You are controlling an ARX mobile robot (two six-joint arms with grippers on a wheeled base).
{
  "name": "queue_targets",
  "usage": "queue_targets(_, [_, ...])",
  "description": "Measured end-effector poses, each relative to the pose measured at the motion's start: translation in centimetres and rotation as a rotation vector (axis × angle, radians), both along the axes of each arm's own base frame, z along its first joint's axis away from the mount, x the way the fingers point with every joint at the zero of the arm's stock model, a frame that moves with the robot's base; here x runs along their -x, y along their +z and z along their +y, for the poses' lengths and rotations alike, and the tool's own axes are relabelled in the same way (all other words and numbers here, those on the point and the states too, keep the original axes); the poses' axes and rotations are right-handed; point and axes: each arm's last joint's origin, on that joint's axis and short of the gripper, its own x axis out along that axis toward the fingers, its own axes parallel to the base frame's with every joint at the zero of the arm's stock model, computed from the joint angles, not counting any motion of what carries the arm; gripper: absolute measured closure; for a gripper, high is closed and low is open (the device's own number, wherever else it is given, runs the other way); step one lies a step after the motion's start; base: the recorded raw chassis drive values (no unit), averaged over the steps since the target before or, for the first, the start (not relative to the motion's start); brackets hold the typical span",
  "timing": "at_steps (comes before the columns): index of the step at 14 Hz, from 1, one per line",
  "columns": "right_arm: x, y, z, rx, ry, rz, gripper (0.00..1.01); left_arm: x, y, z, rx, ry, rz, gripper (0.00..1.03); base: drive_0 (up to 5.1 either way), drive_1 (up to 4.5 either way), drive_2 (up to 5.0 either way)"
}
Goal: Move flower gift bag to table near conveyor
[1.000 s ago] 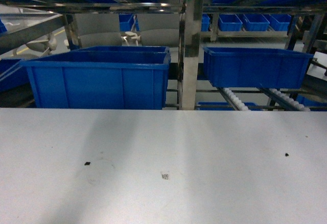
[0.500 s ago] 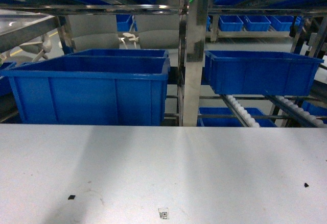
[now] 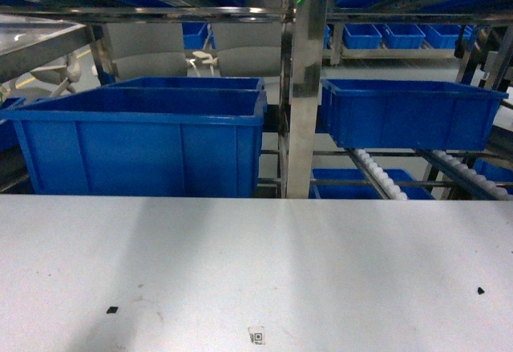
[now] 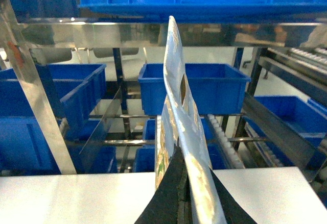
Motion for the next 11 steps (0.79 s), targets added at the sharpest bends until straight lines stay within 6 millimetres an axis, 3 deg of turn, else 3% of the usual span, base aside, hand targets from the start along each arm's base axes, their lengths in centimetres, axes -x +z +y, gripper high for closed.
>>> queue_targets(3, [-4.9, -4.2, 0.4, -0.039, 0.048, 0.142, 0.99, 0.0, 0.0, 0.0, 0.000, 0.000, 0.000, 0.99, 0.0, 1.38, -1.4])
queue_targets(6, [-6.5, -8.6, 1.3, -0.055, 0.083, 0.356, 0.99, 0.0, 0.0, 0.0, 0.000, 0.000, 0.000, 0.99, 0.0, 0.00, 0.0])
queue_targets(11, [-9.1, -13.1, 1.1, -0.064, 0.065, 0.492, 0.99, 0.0, 0.0, 0.0, 0.000, 0.000, 0.000, 0.99, 0.0, 0.00, 0.0])
